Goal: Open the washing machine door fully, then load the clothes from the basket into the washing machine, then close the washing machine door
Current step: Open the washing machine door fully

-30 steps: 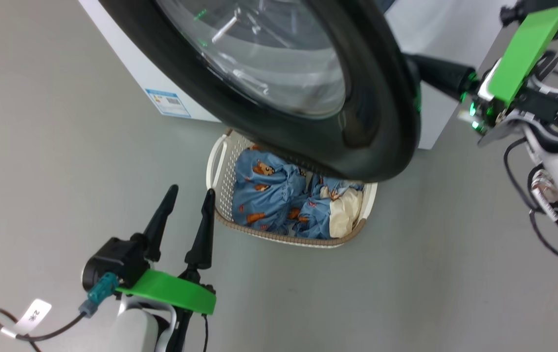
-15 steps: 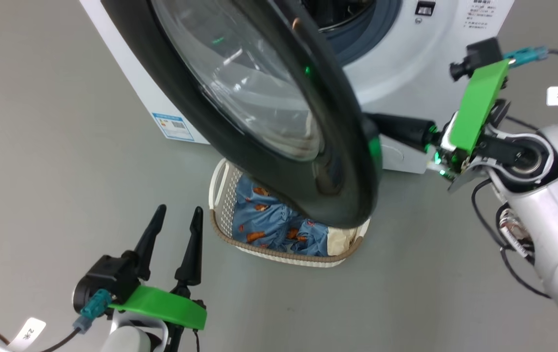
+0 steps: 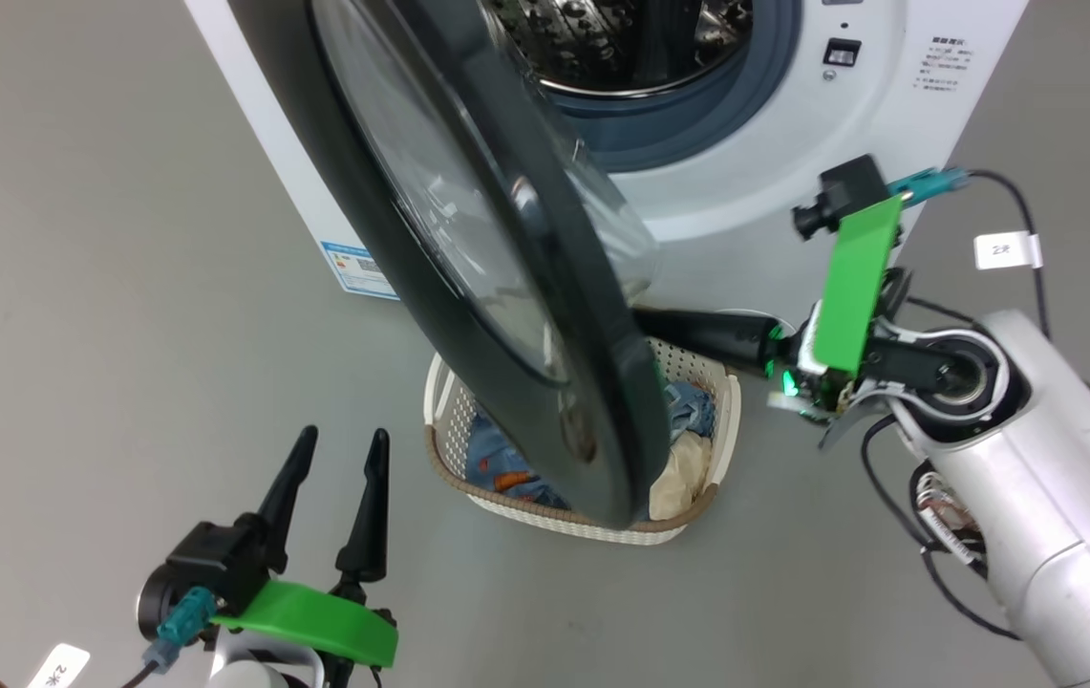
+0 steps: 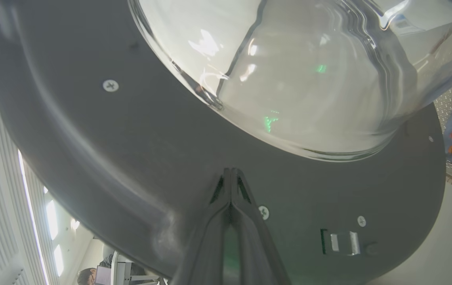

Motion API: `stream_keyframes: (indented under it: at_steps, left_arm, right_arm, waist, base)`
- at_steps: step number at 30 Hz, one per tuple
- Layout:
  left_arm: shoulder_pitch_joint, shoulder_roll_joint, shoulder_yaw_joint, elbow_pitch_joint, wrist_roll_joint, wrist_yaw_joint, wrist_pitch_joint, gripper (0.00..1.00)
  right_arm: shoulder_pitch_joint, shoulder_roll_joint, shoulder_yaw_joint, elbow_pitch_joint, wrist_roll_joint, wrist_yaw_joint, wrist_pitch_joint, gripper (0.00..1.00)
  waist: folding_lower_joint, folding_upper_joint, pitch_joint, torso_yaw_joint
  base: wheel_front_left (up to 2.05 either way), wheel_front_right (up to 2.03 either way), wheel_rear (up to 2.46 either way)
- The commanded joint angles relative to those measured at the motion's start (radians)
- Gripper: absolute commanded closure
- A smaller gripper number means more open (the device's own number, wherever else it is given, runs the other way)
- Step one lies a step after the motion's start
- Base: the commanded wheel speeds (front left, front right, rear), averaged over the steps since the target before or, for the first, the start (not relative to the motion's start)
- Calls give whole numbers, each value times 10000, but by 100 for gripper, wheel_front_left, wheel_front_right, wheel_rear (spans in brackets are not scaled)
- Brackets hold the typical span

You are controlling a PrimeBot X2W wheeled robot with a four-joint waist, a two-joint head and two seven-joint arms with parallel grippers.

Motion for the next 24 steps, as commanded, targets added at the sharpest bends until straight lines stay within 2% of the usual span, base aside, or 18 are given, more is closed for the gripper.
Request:
stream_keyframes:
  at_steps: [1, 13, 22, 24]
  left_arm:
    - [35, 193, 346, -144, 124, -9, -65, 0]
    - [191, 193, 349, -59, 166, -33, -65, 0]
    - [351, 193, 449, 2, 145, -50, -65, 0]
    - [365, 193, 464, 32, 129, -55, -65, 0]
  right_arm:
    - [176, 332, 163, -381, 31, 48, 137, 100]
    - [617, 850, 198, -530, -70, 48, 349, 100]
    - [989, 912, -147, -575, -168, 48, 117, 100]
    - [1098, 872, -258, -606, -202, 48, 32, 73]
  waist:
    - [0, 0, -76, 78]
    - [0, 0, -402, 304]
    - [0, 0, -692, 45]
    - [0, 0, -730, -48]
  base:
    - [0, 0, 0]
    - [0, 0, 0]
    - [0, 0, 0]
    - [0, 0, 0]
